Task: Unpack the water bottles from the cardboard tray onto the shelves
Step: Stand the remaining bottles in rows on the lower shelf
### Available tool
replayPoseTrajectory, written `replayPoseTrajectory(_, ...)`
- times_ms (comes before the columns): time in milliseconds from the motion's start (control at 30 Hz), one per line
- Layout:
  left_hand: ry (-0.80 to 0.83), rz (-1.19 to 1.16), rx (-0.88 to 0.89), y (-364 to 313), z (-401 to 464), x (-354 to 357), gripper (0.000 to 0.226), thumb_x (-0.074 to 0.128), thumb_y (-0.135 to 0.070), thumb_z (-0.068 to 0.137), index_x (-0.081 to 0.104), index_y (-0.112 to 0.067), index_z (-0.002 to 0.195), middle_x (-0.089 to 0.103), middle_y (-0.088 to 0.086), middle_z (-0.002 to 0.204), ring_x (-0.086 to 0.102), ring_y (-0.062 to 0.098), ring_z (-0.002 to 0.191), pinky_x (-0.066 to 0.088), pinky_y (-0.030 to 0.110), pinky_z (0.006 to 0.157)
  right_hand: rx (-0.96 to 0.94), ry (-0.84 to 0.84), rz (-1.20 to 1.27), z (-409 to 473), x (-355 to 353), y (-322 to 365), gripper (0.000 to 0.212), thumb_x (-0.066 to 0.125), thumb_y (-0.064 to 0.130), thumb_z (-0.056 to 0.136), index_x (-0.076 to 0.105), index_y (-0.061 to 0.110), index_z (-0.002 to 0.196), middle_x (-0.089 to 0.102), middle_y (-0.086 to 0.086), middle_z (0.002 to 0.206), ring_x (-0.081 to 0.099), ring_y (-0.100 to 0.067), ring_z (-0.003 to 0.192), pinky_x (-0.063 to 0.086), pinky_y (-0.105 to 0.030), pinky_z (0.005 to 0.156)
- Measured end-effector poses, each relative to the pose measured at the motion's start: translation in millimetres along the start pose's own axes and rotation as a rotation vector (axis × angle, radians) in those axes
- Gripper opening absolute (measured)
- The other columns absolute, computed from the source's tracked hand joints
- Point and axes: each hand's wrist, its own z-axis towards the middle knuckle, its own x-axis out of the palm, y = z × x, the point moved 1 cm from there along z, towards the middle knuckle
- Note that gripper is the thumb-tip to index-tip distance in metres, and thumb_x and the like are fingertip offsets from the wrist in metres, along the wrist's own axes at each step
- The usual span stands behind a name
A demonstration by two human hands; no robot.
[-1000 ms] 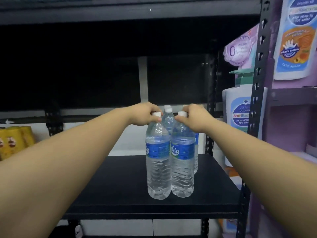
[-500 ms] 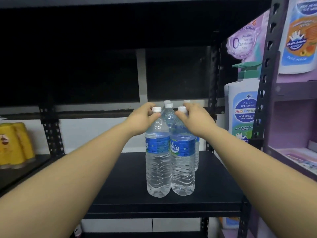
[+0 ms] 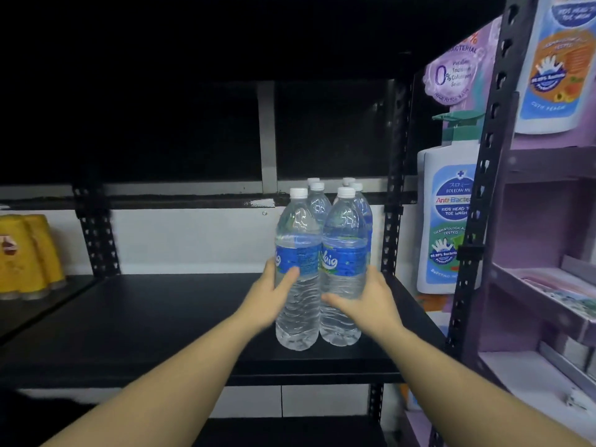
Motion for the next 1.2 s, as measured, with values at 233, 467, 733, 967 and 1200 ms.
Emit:
replayPoseTrajectory(233,0.073,-0.073,-0.077,71,-21,13,0.064,0.085,-0.025,0.065,0.063,-0.032,0.125,0.077,-0.013,0.118,0.072,0.006,0.112,0.055,0.045,0.106,0.129,0.049,0.119,-28,27,-41,0.097,0.096,0.05,0.055,0.039,0.033,0.132,0.063,0.019,0.115,0.065,0.0,0.102,0.052,-0.024,0.083)
replayPoseTrajectory(467,0.049,-0.09,-0.135,72,-18,19,0.074,0.094,-0.023,0.069,0.053,-0.036,0.129,0.07,-0.011,0.121,0.067,0.001,0.11,0.052,0.02,0.09,0.167,0.076,0.133,-28,26,-45,0.082,0.093,0.037,0.065,0.036,0.033,0.123,0.065,0.016,0.109,0.067,-0.002,0.101,0.05,-0.019,0.074)
replayPoseTrajectory(733,0.052,-0.118,-0.165,78,-20,15,0.074,0.098,-0.037,0.061,0.059,-0.031,0.124,0.074,-0.009,0.118,0.07,0.003,0.108,0.057,0.033,0.099,0.154,0.06,0.14,-30,26,-44,0.094,0.099,0.042,0.053,0.038,0.034,0.124,0.061,0.015,0.116,0.065,-0.002,0.102,0.053,-0.021,0.078)
replayPoseTrajectory(967,0.16,-0.129,-0.154,75,-15,19,0.07,0.089,-0.017,0.068,0.059,-0.028,0.13,0.075,-0.014,0.122,0.069,0.003,0.114,0.053,0.03,0.103,0.169,0.063,0.146,-29,25,-47,0.088,0.094,0.031,0.062,0.035,0.031,0.128,0.064,0.016,0.114,0.067,-0.002,0.098,0.055,-0.028,0.08)
replayPoseTrajectory(1200,0.016,-0.078,-0.12,76,-18,27,0.082,0.101,-0.038,0.056,0.054,-0.034,0.124,0.071,-0.011,0.113,0.07,0.001,0.102,0.055,0.021,0.085,0.152,0.033,0.16,-31,26,-46,0.098,0.1,0.043,0.053,0.037,0.033,0.128,0.062,0.019,0.117,0.063,0.004,0.103,0.049,-0.019,0.078)
